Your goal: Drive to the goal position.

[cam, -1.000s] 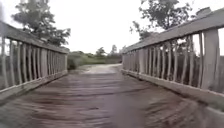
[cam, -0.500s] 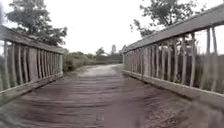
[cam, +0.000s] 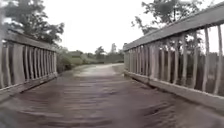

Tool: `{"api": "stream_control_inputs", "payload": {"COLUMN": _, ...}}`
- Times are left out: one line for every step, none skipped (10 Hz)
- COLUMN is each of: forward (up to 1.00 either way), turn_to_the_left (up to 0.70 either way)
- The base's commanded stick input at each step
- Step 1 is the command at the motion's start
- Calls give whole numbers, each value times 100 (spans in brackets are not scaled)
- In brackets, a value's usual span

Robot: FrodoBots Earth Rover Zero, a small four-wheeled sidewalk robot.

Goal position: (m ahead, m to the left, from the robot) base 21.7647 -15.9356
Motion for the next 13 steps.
{"api": "stream_control_inputs", "payload": {"forward": 70, "turn_to_the_left": 35}}
{"api": "stream_control_inputs", "payload": {"forward": 70, "turn_to_the_left": 30}}
{"api": "stream_control_inputs", "payload": {"forward": 70, "turn_to_the_left": 5}}
{"api": "stream_control_inputs", "payload": {"forward": 70, "turn_to_the_left": 0}}
{"api": "stream_control_inputs", "payload": {"forward": 70, "turn_to_the_left": 0}}
{"api": "stream_control_inputs", "payload": {"forward": 70, "turn_to_the_left": 0}}
{"api": "stream_control_inputs", "payload": {"forward": 70, "turn_to_the_left": 0}}
{"api": "stream_control_inputs", "payload": {"forward": 70, "turn_to_the_left": 0}}
{"api": "stream_control_inputs", "payload": {"forward": 70, "turn_to_the_left": 0}}
{"api": "stream_control_inputs", "payload": {"forward": 70, "turn_to_the_left": 0}}
{"api": "stream_control_inputs", "payload": {"forward": 70, "turn_to_the_left": 0}}
{"api": "stream_control_inputs", "payload": {"forward": 70, "turn_to_the_left": 0}}
{"api": "stream_control_inputs", "payload": {"forward": 70, "turn_to_the_left": 0}}
